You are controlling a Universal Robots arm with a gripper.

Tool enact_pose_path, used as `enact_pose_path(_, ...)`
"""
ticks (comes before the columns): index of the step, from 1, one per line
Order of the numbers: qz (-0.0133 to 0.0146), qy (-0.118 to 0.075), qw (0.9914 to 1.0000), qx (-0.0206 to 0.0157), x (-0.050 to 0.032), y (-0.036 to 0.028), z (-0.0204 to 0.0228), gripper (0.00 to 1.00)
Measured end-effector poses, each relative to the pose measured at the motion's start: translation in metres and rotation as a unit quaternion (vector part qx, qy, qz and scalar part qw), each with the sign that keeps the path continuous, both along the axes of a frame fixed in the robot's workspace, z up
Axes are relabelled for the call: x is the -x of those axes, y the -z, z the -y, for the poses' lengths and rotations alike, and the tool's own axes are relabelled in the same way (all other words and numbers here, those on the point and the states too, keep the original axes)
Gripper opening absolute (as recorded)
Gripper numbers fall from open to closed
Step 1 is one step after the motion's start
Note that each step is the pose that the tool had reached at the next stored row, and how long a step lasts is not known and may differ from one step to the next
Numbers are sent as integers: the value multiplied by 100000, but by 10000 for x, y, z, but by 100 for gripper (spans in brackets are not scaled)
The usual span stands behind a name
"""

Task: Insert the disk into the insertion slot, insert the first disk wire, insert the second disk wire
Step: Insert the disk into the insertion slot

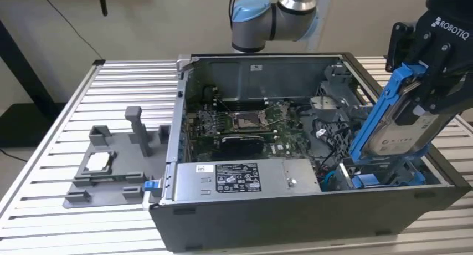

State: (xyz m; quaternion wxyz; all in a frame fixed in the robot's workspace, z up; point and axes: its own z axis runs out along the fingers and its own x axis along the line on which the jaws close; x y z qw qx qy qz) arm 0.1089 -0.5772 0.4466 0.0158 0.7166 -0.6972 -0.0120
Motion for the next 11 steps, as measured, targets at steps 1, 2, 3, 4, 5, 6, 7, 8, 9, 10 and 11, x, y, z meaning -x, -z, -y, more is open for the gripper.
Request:
enact_pose_path(1, -1, -1, 100000, -4, -1, 14, 0, 33)
enact_pose_path(2, 0, -2, 100000, -2, -2, 30, 0, 33)
enact_pose_path(3, 0, -3, 100000, 2, -5, 48, 0, 33)
enact_pose_path(4, 0, -1, 100000, -3, -6, 65, 0, 33)
enact_pose_path(5, 2, -2, 100000, -6, -8, 84, 0, 33)
enact_pose_path(6, 1, 0, 100000, -8, -10, 100, 0, 33)
enact_pose_path(7, 0, -1, 100000, 2, -12, 117, 0, 33)
enact_pose_path(8, -1, -2, 100000, 3, -14, 135, 0, 33)
enact_pose_path(9, 1, 0, 100000, -2, -19, 173, 0, 33)
enact_pose_path(10, 0, 0, 100000, -5, -24, 209, 0, 33)
enact_pose_path(11, 2, -4, 100000, -3, -26, 223, 0, 33)
